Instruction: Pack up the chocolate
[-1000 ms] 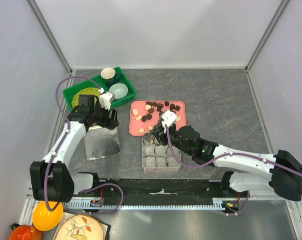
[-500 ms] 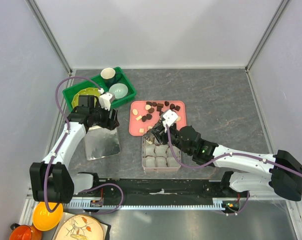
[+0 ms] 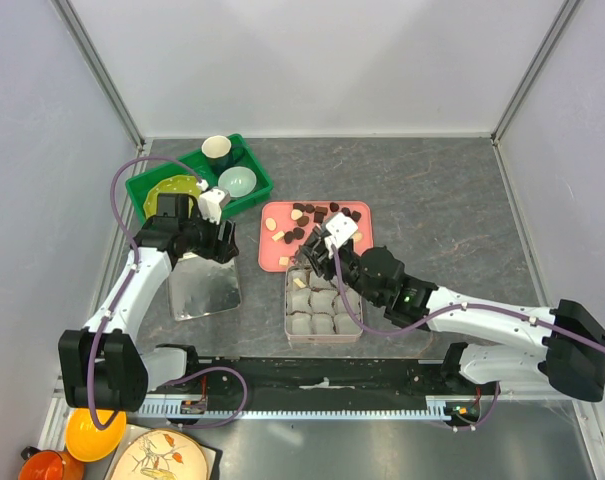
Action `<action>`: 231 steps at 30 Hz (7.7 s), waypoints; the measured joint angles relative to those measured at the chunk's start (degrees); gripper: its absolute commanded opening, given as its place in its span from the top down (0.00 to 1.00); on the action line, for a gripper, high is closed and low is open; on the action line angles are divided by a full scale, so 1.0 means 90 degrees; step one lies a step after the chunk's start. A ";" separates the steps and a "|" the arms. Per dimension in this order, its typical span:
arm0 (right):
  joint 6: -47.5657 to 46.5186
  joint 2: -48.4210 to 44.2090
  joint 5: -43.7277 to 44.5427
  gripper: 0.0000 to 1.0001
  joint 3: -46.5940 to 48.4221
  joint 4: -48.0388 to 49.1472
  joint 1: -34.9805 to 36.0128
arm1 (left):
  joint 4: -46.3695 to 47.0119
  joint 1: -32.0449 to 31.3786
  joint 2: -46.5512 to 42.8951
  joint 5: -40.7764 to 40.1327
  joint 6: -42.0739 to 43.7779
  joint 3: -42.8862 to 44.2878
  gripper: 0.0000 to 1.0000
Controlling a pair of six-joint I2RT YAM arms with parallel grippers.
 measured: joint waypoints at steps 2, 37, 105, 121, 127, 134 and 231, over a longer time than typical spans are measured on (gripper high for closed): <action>-0.0134 0.0073 0.0046 0.63 0.0202 0.0095 0.0000 | -0.0002 0.0000 -0.0007 0.0000 0.0000 0.0002 0.24; 0.0221 0.4495 -0.0709 0.47 0.2650 0.2688 -0.1324 | -0.0017 0.0092 0.0078 -0.0367 -0.0007 0.0100 0.23; 0.0532 0.4702 -0.1265 0.70 0.2380 0.3327 -0.1615 | 0.0311 0.0097 0.0784 -0.0865 -0.0306 0.0923 0.24; 0.0413 0.1761 -0.1491 0.73 0.1027 0.2759 -0.1455 | 0.0250 0.0097 0.0384 -0.0860 -0.0306 0.0447 0.24; 0.0313 0.0068 -0.1496 0.73 0.0056 0.1632 -0.1260 | 0.0206 0.0097 0.0282 -0.0833 -0.0304 0.0447 0.24; 0.0323 -0.0758 -0.1486 0.71 -0.0459 0.0889 -0.1132 | 0.0070 0.0097 0.0197 -0.0716 -0.0301 0.0447 0.24; 0.0296 0.2946 -0.2424 0.56 0.2215 0.0340 -0.1076 | -0.0741 -0.2630 0.1025 -0.1804 -0.0381 0.3055 0.22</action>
